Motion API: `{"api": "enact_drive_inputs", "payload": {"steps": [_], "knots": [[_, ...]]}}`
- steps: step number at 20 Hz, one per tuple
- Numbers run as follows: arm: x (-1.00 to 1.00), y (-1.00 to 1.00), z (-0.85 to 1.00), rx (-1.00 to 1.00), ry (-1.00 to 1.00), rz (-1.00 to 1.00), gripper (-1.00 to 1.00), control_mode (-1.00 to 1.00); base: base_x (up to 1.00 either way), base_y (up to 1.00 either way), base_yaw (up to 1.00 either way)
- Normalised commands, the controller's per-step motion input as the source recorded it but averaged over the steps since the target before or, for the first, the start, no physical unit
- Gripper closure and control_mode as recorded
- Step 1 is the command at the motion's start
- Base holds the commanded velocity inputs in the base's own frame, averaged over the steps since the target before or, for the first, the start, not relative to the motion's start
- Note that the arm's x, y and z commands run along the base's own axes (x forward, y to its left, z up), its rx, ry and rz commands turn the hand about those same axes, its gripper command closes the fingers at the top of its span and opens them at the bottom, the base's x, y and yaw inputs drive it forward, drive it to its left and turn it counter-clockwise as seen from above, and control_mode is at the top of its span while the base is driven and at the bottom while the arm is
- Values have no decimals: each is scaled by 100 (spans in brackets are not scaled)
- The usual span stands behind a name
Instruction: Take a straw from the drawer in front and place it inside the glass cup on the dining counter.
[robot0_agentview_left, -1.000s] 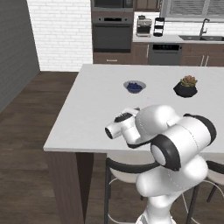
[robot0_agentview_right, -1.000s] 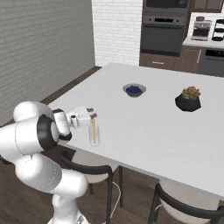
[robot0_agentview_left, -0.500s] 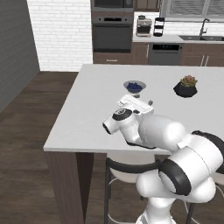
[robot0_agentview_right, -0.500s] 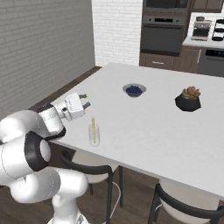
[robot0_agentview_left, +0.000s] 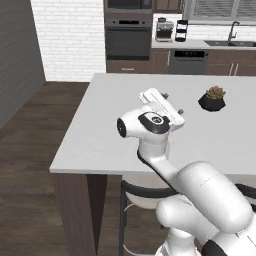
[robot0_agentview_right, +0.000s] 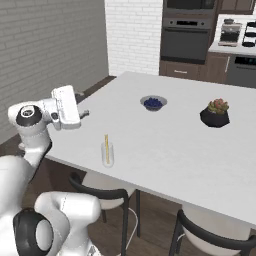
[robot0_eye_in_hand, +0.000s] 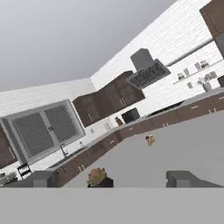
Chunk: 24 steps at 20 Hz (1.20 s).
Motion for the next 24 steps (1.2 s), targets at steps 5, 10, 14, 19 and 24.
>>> {"api": "enact_drive_inputs", "payload": {"steps": [5,10,14,19,24], "knots": [[-81,-1,-12,100,49,34,-100,-100,0,0,0],[-78,-1,-33,100,49,36,-100,-100,0,0,0],[-100,-9,-81,100,27,41,-100,-100,0,0,0],[-53,-16,-100,93,-1,51,-100,-100,0,0,0],[-56,-30,-40,43,-50,29,-100,-100,0,0,0]]}}
